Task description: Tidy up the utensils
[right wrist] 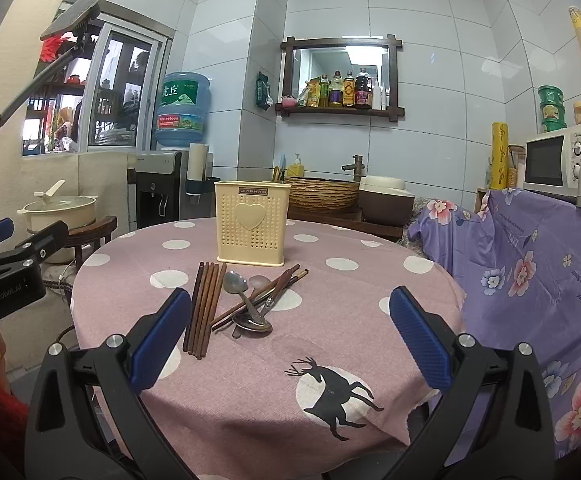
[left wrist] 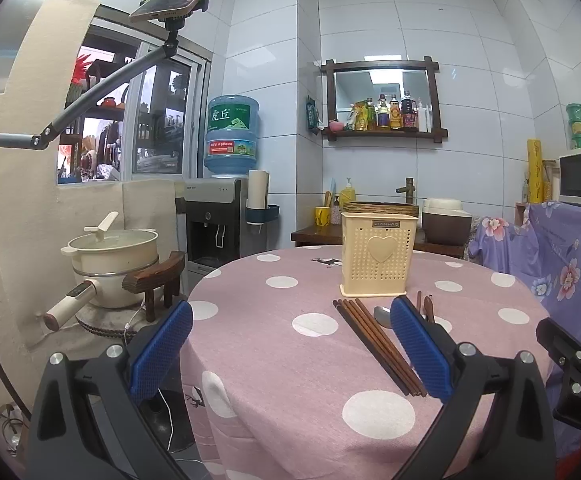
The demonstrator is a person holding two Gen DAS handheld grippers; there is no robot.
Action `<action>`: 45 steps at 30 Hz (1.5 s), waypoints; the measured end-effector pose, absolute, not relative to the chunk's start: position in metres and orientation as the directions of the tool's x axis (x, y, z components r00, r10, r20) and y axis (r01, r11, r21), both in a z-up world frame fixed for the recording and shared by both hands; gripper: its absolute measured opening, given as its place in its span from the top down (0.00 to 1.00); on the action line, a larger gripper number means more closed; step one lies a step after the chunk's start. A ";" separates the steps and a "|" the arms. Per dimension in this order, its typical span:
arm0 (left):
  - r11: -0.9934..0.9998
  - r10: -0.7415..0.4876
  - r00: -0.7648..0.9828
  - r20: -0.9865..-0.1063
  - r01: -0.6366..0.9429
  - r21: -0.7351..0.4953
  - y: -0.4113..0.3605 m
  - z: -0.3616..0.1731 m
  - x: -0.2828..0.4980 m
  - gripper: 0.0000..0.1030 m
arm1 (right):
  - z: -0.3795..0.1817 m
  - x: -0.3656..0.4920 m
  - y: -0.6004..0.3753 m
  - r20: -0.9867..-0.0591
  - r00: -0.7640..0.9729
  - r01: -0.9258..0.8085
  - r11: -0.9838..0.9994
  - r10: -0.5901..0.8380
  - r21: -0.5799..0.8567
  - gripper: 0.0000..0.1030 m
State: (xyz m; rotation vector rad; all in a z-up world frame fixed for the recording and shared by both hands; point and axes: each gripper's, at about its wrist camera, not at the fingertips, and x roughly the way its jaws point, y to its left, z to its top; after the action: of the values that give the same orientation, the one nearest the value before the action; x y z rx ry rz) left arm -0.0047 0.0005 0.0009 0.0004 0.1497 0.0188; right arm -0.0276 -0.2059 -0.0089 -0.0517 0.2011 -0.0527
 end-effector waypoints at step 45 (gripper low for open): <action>1.000 0.008 0.987 -0.162 -0.008 0.004 -0.001 -0.003 -0.003 0.05 | -0.012 -0.028 -0.206 -0.200 0.978 0.048 0.997 -0.058 -0.055 0.05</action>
State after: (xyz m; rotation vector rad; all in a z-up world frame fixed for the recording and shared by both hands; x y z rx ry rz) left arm -0.0027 -0.0013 -0.0026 0.0033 0.1624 0.0081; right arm -0.0278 -0.2056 -0.0121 -0.0503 0.2025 -0.0533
